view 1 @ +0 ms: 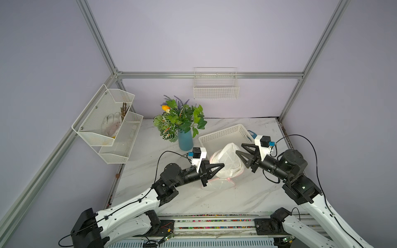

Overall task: Turn the laundry bag inside out
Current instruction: Turn over the laundry bag.

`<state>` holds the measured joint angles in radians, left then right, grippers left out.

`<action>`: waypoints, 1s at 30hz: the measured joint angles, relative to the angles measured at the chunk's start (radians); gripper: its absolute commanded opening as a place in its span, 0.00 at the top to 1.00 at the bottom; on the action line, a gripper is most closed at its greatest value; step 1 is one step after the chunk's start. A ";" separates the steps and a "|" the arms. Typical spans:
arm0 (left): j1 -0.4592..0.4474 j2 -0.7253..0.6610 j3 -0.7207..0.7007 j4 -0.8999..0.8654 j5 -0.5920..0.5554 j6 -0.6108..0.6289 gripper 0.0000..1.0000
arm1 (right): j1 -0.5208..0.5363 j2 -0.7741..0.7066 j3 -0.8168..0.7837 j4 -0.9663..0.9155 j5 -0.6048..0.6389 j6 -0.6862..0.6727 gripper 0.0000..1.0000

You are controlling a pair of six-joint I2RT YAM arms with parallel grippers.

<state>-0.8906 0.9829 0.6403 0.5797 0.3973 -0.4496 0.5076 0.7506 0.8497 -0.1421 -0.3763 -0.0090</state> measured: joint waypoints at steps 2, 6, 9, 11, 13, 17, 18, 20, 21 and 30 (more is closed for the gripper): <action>0.000 0.000 0.000 -0.001 0.000 0.000 1.00 | 0.015 0.007 0.000 0.001 0.021 -0.020 0.50; 0.000 0.002 0.000 -0.005 0.000 0.000 1.00 | 0.036 0.008 0.000 0.002 0.055 -0.050 0.55; 0.000 0.002 0.000 -0.006 0.000 0.000 1.00 | 0.044 0.007 0.000 0.009 0.088 -0.062 0.68; 0.000 0.002 0.000 -0.006 0.000 0.000 1.00 | 0.046 0.006 0.000 0.017 0.106 -0.066 0.78; 0.000 0.002 0.000 -0.006 0.002 0.000 1.00 | 0.048 0.006 0.000 0.022 0.122 -0.062 0.90; 0.000 0.002 0.000 -0.008 0.015 0.000 1.00 | 0.049 0.006 0.000 0.025 0.140 -0.062 1.00; 0.000 0.002 0.000 -0.008 0.019 0.001 1.00 | 0.049 0.005 0.000 0.025 0.143 -0.057 1.00; 0.000 0.001 0.000 -0.014 0.029 0.005 1.00 | 0.049 0.003 0.000 0.026 0.149 -0.052 1.00; 0.001 0.000 0.003 -0.022 0.037 0.009 1.00 | 0.049 0.000 0.000 0.026 0.153 -0.047 1.00; 0.003 -0.034 0.109 -0.263 0.121 0.163 1.00 | 0.049 0.009 0.090 -0.051 0.177 0.024 1.00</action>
<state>-0.8875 0.9493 0.7490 0.3164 0.5186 -0.2867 0.5568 0.7593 0.9394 -0.1928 -0.1997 0.0147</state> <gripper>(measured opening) 0.059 0.053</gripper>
